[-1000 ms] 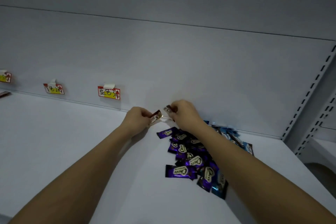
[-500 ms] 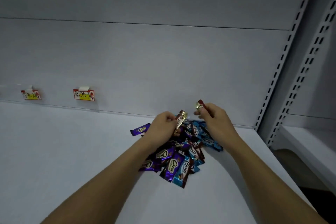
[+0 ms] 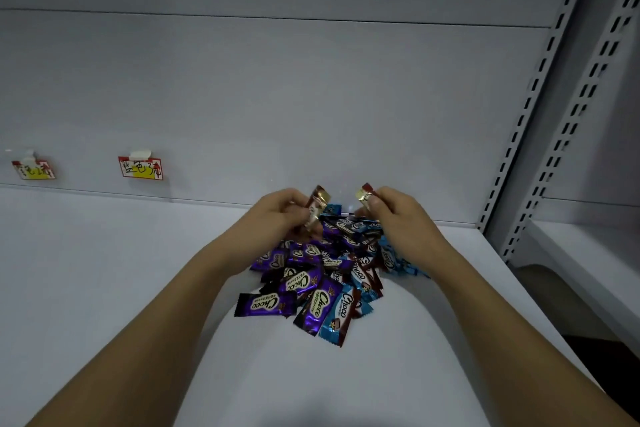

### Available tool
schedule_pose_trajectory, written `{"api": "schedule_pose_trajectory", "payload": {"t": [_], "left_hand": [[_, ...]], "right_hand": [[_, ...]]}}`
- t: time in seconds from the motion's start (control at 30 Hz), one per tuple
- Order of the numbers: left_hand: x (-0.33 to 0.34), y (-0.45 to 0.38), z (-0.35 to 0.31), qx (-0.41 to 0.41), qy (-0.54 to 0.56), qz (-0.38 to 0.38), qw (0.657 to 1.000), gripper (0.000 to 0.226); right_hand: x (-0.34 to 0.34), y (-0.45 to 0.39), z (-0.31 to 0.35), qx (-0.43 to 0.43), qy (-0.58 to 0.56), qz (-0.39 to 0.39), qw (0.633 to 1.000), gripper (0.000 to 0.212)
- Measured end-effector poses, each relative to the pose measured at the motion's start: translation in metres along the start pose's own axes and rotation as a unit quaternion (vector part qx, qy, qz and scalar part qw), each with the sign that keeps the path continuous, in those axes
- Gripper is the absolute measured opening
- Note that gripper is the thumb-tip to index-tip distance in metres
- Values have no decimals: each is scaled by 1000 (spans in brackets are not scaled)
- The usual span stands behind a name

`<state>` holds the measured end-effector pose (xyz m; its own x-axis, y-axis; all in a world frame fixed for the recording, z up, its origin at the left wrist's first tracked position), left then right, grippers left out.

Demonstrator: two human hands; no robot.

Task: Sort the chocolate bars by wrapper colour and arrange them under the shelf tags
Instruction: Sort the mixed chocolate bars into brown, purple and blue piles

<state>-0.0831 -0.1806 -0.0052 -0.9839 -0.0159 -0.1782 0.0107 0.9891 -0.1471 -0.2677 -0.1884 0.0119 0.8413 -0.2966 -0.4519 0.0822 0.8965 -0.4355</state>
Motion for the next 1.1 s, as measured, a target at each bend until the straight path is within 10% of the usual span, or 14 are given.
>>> {"api": "schedule_pose_trajectory", "payload": {"t": [0.2,0.47,0.7,1.1], "left_hand": [[-6,1,14,-23,-103,19,994,15],[-64,-9,10,-14,-85,-153,984,16],[-21,-6,19,-13,-105,-9,994,14],[-85,-16,15,-1,-163,-185,969,16]], "right_hand": [[50,25,6,-22,58,168,984,20],[23,11,1,-23,80,70,994,26],[58,29,9,-43,80,173,981,19],[43,14,20,-83,67,46,993,26]]}}
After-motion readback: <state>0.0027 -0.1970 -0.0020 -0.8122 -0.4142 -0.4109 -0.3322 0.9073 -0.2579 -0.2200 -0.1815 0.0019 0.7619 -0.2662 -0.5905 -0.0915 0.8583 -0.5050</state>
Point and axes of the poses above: each hand's wrist, its own y-axis away from the middle knuckle, its own x-axis out of the palm, z = x × y, the point moved 9 cm from there along -y, towards the middle knuckle, and after that the axes turned 14 degrees about -z, right-handed, at the moved point
